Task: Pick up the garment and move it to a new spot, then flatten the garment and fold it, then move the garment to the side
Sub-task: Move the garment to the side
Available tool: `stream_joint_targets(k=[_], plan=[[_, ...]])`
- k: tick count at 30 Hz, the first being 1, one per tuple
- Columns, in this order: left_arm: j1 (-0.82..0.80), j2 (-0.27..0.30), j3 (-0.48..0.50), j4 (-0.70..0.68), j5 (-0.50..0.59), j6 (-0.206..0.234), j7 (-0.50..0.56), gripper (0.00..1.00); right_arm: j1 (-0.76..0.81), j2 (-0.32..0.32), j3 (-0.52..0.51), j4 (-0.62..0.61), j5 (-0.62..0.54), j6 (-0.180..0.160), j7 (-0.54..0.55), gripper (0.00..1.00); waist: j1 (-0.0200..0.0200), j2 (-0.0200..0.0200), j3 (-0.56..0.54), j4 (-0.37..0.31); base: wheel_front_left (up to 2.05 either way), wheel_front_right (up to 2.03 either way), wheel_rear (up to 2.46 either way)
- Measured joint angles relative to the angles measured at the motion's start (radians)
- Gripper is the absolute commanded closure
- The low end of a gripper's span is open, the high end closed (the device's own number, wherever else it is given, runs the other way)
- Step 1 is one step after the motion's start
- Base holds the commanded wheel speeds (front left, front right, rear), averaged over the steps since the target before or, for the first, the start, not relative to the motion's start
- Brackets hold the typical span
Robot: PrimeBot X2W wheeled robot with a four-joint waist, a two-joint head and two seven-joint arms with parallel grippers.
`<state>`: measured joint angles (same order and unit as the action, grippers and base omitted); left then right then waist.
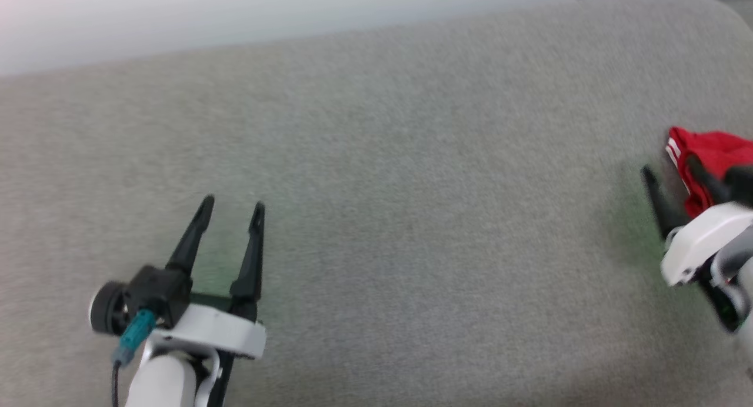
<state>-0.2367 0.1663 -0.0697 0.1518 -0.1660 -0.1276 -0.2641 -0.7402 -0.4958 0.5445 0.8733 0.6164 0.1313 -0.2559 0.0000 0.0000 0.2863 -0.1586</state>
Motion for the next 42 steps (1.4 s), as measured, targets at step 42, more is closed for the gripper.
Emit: stream_joint_targets(k=[42], plan=[[0.379, -0.042, 0.106, 0.015, -0.116, -0.002, 0.000, 0.00, 0.761, 0.284, -0.543, -0.682, -0.315, 0.000, 0.009, 0.00, 0.0000, 0.0000, -0.371, 0.234, 0.00, 0.00, 0.00]])
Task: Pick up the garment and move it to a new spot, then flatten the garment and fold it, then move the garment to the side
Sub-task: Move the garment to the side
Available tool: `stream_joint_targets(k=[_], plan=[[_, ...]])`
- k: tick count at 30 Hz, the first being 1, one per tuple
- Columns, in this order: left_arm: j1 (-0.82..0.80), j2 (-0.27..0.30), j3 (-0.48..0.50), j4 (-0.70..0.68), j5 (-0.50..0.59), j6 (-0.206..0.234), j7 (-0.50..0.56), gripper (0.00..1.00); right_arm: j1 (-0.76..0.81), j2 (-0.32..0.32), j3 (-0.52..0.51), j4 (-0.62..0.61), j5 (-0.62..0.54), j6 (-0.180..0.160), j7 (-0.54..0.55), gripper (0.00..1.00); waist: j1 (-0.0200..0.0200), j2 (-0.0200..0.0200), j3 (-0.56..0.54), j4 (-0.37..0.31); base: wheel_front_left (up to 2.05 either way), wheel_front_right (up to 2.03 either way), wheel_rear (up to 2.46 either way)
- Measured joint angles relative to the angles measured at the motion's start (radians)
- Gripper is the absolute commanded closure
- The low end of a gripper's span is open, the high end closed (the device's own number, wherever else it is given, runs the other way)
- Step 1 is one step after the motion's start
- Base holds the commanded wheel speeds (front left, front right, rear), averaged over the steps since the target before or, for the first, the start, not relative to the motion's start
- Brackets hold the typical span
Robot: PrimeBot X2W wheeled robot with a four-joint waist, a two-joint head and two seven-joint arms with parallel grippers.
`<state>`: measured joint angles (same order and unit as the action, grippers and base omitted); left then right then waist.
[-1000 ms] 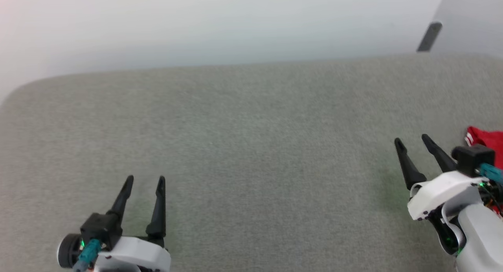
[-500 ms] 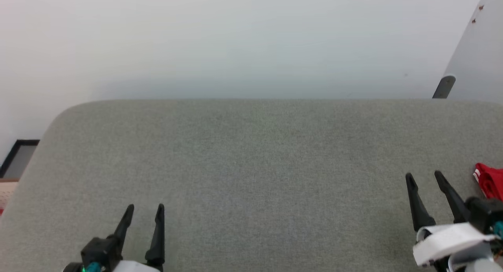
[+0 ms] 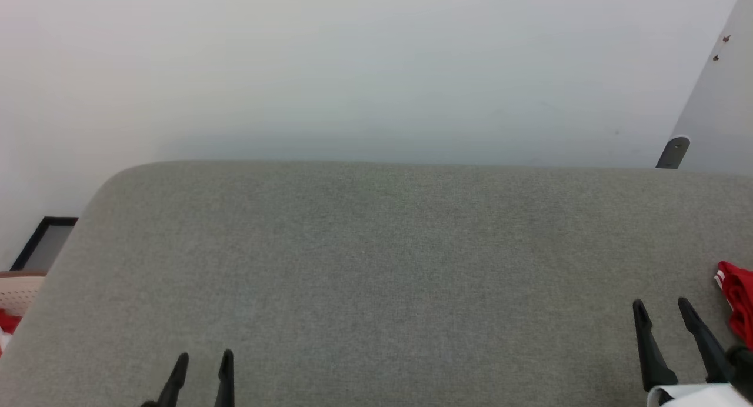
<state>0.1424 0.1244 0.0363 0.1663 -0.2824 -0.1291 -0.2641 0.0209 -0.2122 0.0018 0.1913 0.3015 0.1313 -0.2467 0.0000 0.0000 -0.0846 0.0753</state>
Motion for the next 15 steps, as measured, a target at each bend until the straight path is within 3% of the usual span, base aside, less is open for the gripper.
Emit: stream_joint_targets(k=[15], plan=[[0.070, -0.013, 0.012, -0.071, -0.003, 0.000, 0.000, 0.00, 0.114, 0.024, -0.073, -0.120, 0.000, 0.000, 0.045, 0.00, 0.0000, 0.0000, 0.004, 0.005, 0.00, 0.00, 0.00]])
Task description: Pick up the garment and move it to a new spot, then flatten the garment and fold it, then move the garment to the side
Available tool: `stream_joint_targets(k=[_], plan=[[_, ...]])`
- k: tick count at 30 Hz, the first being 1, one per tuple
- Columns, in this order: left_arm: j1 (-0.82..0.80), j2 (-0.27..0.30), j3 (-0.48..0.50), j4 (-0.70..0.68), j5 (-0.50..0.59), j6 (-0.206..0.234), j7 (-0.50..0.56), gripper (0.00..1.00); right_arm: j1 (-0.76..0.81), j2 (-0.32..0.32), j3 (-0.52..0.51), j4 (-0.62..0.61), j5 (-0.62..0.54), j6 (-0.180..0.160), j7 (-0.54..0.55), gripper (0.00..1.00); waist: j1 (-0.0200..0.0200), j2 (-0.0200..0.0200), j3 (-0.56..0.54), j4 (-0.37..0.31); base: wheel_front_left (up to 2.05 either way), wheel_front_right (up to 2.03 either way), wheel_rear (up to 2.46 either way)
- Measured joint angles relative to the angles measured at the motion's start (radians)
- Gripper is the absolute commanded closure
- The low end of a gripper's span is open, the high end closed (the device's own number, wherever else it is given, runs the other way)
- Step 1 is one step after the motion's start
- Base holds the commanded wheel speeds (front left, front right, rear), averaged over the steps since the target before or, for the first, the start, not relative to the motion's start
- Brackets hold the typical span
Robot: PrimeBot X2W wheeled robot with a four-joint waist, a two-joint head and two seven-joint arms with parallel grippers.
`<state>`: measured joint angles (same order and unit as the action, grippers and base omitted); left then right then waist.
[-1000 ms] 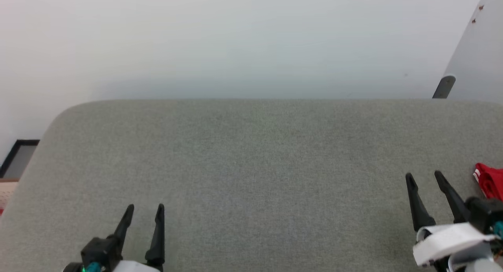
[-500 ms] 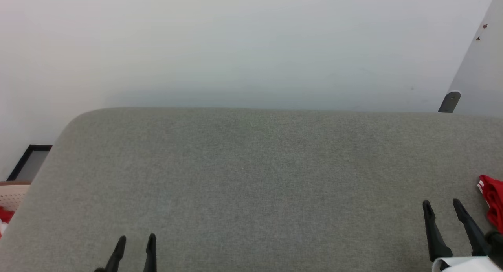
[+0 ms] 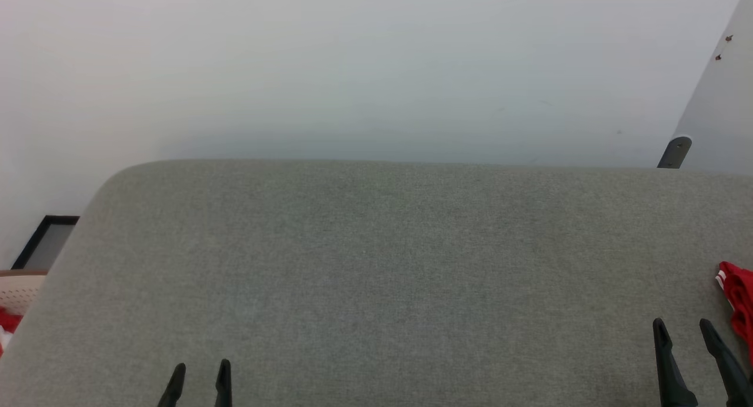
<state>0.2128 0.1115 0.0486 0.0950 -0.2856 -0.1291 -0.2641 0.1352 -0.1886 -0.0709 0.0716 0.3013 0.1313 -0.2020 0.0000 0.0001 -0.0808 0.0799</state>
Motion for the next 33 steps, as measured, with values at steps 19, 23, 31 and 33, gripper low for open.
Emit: stream_joint_targets(k=[19, 23, 31, 33], plan=[[-0.003, -0.002, 0.001, 0.004, 0.006, 0.000, 0.000, 0.00, 0.009, 0.014, -0.006, -0.006, 0.011, 0.000, 0.000, 0.00, -0.0001, 0.0000, -0.008, 0.003, 0.00, 0.00, 0.00], [-0.004, 0.002, -0.003, 0.009, 0.004, 0.000, 0.000, 0.00, 0.009, 0.016, -0.001, -0.006, 0.012, 0.000, 0.000, 0.00, -0.0001, 0.0000, -0.008, 0.001, 0.00, 0.00, 0.00], [-0.010, 0.010, -0.016, 0.021, -0.008, 0.000, 0.000, 0.00, 0.008, 0.017, 0.002, -0.004, 0.015, 0.000, 0.000, 0.00, 0.0000, 0.0000, -0.009, 0.006, 0.00, 0.00, 0.00], [-0.014, 0.012, -0.021, 0.020, -0.013, 0.000, 0.000, 0.00, 0.008, 0.018, 0.003, -0.004, 0.015, 0.000, 0.000, 0.00, -0.0001, 0.0000, -0.008, 0.006, 0.00, 0.00, 0.00]])
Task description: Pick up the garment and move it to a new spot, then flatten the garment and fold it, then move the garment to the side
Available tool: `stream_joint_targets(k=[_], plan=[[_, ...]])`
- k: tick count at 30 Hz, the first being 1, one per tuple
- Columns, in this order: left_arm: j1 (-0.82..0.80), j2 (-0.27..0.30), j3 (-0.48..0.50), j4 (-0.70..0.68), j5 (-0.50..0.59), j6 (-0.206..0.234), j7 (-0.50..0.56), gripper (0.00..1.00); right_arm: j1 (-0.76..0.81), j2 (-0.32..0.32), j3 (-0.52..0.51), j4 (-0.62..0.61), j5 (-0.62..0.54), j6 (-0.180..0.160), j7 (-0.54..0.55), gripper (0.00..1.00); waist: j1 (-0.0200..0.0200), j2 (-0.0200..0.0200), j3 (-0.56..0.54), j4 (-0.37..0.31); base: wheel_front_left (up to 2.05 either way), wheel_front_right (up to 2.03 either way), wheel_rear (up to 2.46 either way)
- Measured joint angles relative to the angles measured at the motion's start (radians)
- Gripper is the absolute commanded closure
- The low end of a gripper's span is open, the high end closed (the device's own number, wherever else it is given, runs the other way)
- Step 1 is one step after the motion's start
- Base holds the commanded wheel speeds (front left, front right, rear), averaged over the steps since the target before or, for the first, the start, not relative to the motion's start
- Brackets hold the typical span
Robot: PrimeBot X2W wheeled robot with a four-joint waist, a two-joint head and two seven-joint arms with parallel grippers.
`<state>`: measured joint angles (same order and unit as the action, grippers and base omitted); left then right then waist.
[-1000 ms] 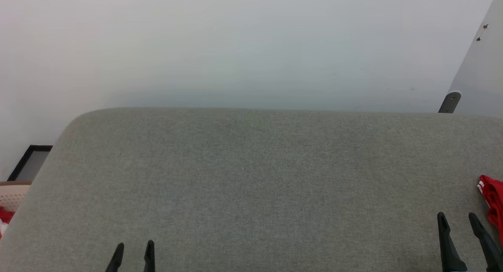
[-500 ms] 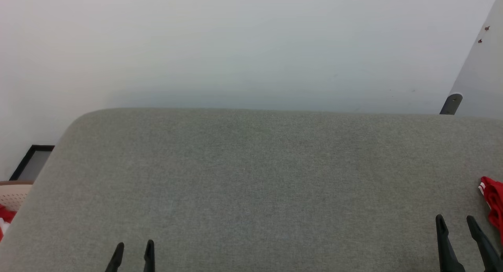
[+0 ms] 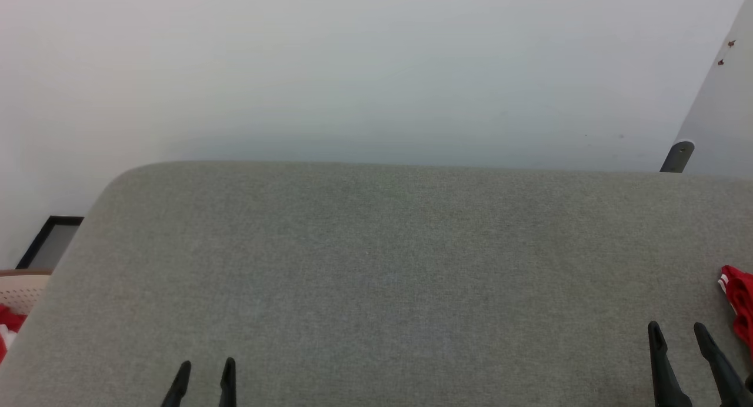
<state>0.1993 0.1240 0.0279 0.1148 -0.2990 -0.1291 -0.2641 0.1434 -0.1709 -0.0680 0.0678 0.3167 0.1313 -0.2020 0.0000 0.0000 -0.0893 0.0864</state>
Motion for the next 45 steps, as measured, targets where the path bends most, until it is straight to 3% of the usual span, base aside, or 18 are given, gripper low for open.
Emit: stream_joint_targets(k=[2, 3, 9, 45], plan=[[-0.001, 0.004, -0.004, -0.001, 0.000, 0.000, 0.000, 0.00, 0.000, 0.001, 0.001, 0.000, 0.003, 0.000, 0.000, 0.00, 0.0000, 0.0000, 0.000, 0.001, 0.00, 0.00, 0.00], [-0.001, 0.004, -0.005, 0.000, 0.000, 0.000, 0.000, 1.00, -0.001, 0.002, 0.001, 0.000, 0.005, 0.000, 0.000, 1.00, 0.0000, 0.0000, 0.000, 0.001, 0.00, 0.00, 0.00], [0.022, -0.012, -0.012, 0.050, -0.011, 0.000, 0.006, 1.00, 0.017, 0.024, 0.008, 0.055, 0.014, 0.000, 0.009, 1.00, 0.0001, 0.0000, 0.000, 0.000, 0.00, 0.00, 0.00], [-0.104, -0.034, 0.025, 0.086, -0.559, 0.000, 0.160, 1.00, -0.078, 0.063, -0.013, 0.107, 0.552, 0.000, 0.136, 1.00, 0.0000, 0.0000, 0.027, -0.025, 0.00, 0.00, 0.00]])
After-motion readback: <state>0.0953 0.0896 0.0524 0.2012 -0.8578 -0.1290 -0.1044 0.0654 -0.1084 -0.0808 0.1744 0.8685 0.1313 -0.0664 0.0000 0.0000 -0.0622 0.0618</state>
